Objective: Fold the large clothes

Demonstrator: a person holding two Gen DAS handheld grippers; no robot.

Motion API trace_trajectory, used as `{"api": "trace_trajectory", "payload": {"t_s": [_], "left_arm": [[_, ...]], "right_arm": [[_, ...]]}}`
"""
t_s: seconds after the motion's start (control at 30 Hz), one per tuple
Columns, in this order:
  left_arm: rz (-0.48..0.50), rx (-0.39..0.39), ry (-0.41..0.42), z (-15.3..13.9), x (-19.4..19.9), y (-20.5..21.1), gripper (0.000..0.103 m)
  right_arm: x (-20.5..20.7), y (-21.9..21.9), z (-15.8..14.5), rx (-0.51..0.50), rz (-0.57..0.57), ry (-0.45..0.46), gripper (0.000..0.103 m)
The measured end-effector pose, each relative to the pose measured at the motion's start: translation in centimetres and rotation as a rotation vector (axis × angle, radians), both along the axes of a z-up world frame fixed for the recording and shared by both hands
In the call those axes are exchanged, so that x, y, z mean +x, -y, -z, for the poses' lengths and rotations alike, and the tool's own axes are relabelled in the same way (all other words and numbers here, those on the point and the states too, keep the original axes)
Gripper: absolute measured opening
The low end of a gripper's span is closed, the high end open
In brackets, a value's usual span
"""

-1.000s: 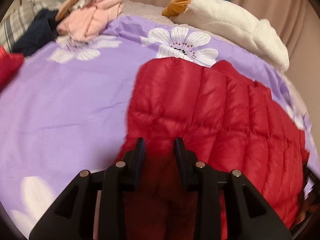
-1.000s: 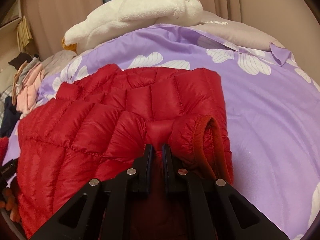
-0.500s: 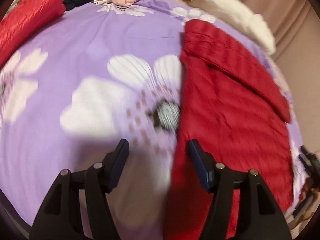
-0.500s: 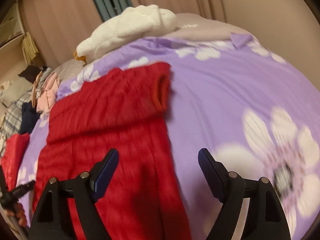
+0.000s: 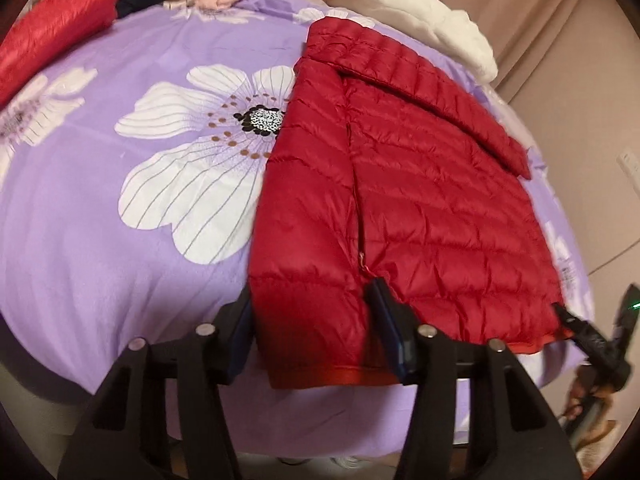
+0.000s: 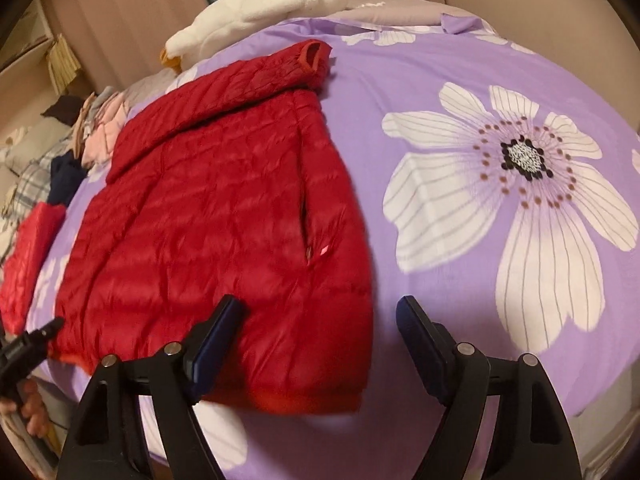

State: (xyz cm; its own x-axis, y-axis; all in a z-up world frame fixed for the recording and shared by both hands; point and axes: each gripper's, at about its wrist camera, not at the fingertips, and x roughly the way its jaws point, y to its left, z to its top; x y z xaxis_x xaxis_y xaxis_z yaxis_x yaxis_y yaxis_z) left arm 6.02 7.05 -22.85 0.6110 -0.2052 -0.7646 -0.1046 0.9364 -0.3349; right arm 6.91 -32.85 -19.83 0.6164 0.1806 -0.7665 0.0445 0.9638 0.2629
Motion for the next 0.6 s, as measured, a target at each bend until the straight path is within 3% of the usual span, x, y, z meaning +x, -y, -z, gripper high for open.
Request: {"api": "trace_trajectory", "payload": {"t_s": [0.07, 0.13, 0.23, 0.37, 0.6], "left_arm": [[-0.003, -0.01, -0.001, 0.2, 0.1, 0.4, 0.037], [-0.024, -0.023, -0.004, 0.2, 0.2, 0.4, 0.025], [-0.021, 0.004, 0.002, -0.3, 0.3, 0.7, 0.017], [0.0, 0.025, 0.025, -1.2, 0.1, 1.4, 0.012], [0.008, -0.088, 0.057, -3.3, 1.2, 0.8, 0.012]], "right_arm": [[0.1, -0.1, 0.0, 0.011, 0.008, 0.011, 0.069], [0.0, -0.4, 0.0, -0.001, 0.023, 0.025, 0.04], [-0.7, -0.8, -0.1, 0.0, 0.022, 0.05, 0.02], [-0.9, -1.2, -1.0, -0.035, 0.02, 0.087, 0.015], [-0.6, 0.0, -3.7, 0.037, 0.022, 0.145, 0.014]]}}
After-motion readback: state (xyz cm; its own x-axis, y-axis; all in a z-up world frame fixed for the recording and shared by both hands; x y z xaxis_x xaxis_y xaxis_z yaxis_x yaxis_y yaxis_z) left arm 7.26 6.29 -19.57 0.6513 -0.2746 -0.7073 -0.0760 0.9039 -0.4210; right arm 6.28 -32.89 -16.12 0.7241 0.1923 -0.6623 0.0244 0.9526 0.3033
